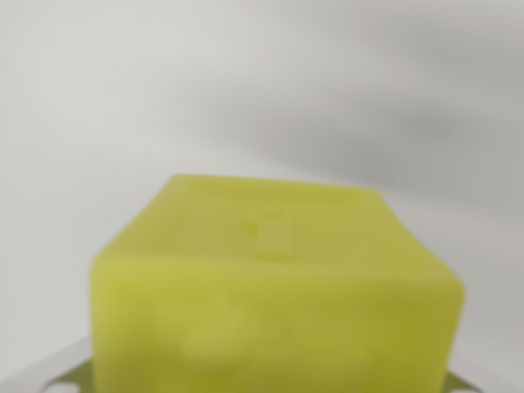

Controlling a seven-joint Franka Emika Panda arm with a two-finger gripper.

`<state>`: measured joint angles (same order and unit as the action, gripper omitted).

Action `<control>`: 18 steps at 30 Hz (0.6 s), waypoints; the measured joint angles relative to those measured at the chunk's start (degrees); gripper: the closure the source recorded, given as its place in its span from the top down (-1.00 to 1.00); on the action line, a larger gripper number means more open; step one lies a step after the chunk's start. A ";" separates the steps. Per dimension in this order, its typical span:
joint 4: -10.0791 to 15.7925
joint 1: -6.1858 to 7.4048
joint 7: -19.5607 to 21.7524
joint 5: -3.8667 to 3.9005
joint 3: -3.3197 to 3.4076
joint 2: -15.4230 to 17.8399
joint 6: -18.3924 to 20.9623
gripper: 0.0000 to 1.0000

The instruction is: Pick yellow cube

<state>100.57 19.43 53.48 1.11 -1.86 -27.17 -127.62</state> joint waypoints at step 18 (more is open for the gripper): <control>-2.05 0.02 -0.12 -0.18 0.00 3.21 5.28 -1.00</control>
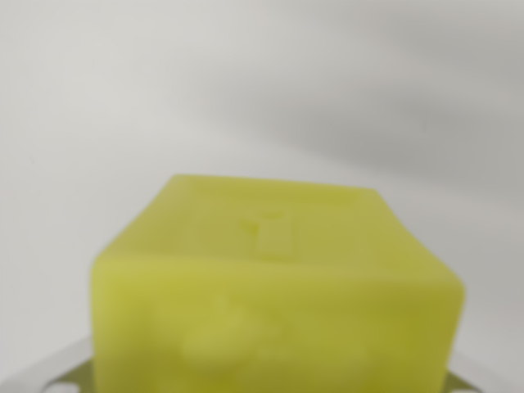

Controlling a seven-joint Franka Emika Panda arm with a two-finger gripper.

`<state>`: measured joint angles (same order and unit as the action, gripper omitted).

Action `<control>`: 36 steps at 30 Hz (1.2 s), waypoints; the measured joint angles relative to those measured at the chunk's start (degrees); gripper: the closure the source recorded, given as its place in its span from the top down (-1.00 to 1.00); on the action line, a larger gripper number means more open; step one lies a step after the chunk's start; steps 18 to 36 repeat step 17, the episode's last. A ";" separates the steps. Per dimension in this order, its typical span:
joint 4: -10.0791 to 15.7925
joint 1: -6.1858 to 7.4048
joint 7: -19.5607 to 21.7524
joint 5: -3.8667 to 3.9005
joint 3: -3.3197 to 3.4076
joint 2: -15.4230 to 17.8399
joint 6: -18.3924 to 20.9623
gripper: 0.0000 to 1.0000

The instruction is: Pick yellow cube

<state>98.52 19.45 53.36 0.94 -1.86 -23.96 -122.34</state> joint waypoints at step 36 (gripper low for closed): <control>-1.16 0.01 -0.04 -0.07 0.00 1.15 2.31 -1.00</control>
